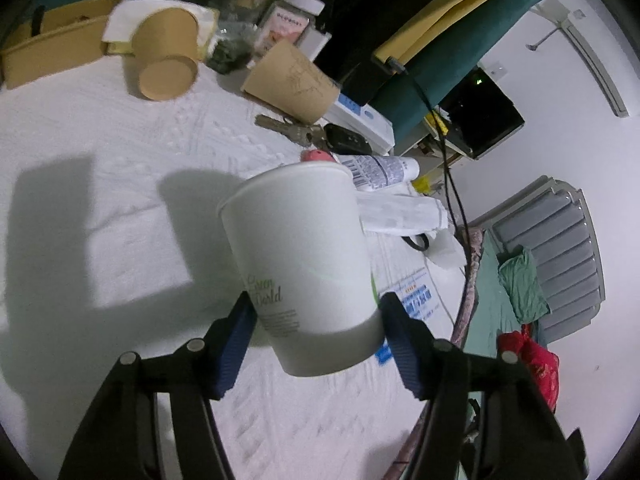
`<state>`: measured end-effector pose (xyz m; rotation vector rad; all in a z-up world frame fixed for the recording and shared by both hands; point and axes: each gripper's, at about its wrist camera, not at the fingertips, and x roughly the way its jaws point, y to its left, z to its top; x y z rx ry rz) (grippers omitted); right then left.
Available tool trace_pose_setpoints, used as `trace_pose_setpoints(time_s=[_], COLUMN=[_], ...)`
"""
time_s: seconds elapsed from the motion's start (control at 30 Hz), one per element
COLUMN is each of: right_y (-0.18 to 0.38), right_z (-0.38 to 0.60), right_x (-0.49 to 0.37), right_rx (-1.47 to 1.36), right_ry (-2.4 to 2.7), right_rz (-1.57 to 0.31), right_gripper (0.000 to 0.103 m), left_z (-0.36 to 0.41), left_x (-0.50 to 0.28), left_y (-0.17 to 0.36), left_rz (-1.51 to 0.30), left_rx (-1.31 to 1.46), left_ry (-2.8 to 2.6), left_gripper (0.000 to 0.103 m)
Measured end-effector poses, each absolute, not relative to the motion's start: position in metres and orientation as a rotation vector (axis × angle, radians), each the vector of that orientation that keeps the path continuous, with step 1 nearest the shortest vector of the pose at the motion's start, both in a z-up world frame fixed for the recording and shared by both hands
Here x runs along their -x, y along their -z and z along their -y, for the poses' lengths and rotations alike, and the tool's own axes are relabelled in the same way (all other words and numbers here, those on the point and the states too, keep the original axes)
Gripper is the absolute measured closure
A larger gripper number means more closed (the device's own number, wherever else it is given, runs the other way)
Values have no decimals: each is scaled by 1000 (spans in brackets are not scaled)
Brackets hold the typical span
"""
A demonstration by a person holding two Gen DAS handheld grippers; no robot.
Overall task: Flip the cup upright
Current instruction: 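Lift the white cup with the left tool toward the right tool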
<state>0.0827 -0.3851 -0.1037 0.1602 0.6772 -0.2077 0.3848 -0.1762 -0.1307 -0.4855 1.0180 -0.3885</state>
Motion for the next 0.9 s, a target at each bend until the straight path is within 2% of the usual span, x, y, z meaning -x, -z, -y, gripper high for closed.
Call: trace_pose_setpoints(time_s=[0.23, 0.43, 0.7, 0.9], right_y=[89, 91, 98, 97], right_z=[333, 275, 205, 180], right_x=[-66, -50, -40, -37], right_rx=[-134, -122, -77, -50], right_ry=[134, 41, -84, -112], right_rz=[-650, -657, -707, -733], right_gripper=[17, 17, 17, 17], left_z=[118, 36, -34, -38], left_x=[-307, -216, -127, -116], left_y=[98, 87, 106, 130], left_rz=[-963, -953, -1016, -1049], left_rx=[414, 397, 458, 519], left_ry=[393, 326, 282, 306], left_gripper=[39, 39, 39, 39])
